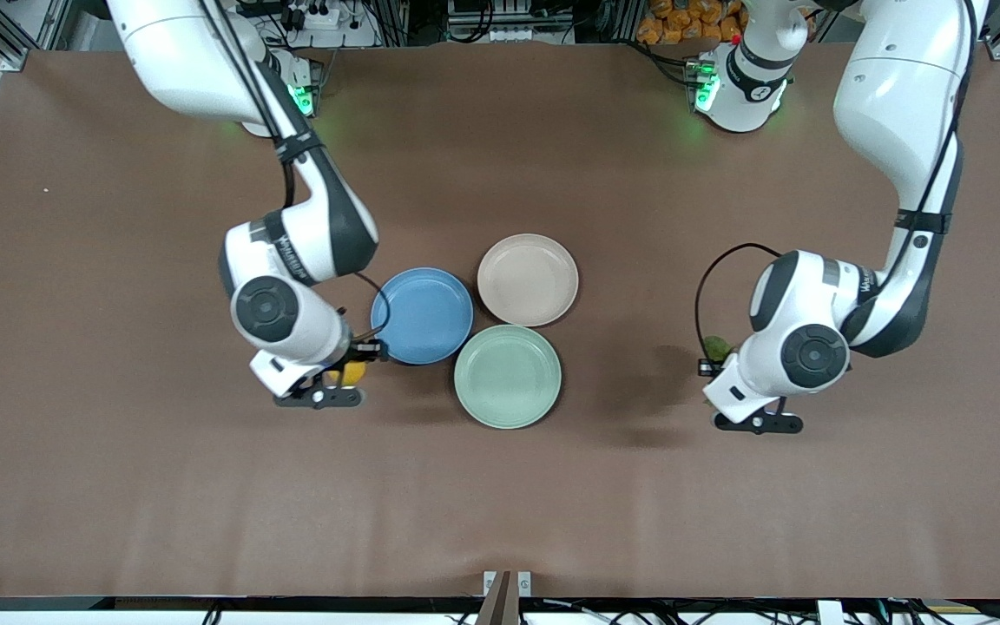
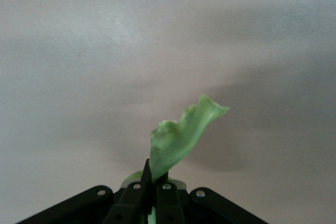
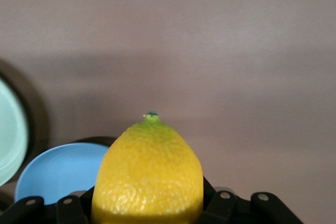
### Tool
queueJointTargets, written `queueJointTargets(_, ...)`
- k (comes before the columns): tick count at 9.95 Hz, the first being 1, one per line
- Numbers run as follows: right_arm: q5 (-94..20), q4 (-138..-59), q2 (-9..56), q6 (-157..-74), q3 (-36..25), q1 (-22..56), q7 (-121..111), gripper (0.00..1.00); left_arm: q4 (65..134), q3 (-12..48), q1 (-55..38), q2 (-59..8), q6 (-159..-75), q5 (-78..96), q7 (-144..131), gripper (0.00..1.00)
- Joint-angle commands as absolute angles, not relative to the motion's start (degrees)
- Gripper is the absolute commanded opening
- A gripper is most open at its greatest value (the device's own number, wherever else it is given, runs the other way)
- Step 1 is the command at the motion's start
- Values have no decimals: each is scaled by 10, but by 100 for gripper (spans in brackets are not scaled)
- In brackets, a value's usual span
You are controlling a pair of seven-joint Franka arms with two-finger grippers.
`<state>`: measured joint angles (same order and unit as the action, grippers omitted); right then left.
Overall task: Pick lemon and lettuce from blue and beige plates
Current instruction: 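Carry the lettuce away from the plates with the left gripper and release it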
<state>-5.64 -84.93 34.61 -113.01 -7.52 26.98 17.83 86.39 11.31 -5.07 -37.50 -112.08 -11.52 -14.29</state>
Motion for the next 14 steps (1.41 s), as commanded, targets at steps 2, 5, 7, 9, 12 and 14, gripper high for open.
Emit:
queueJointTargets(2, -55, -854, 339, -1110, -69, 224, 115, 43, 871, 109, -53, -368, -1114, -136, -125, 0)
queueJointTargets(5, -17, -904, 312, -1119, -70, 195, 71, 44, 874, 109, -64, -371, -1128, -185, -135, 100)
queueJointTargets(7, -8, -958, 287, -1149, -70, 175, 40, 44, 873, 111, -61, -368, -1129, -187, -136, 100)
queueJointTargets(9, -5, -1008, 257, -1176, -71, 147, -4, 44, 876, 115, -55, -364, -1129, -183, -140, 100)
queueJointTargets(12, -4, -1089, 222, -1234, -86, 120, -47, 44, 887, 116, -46, -349, -1129, -109, -141, 100)
queueJointTargets(14, -4, -1110, 214, -1249, -91, 110, -51, 44, 904, 116, -44, -327, -1119, -79, -141, 100)
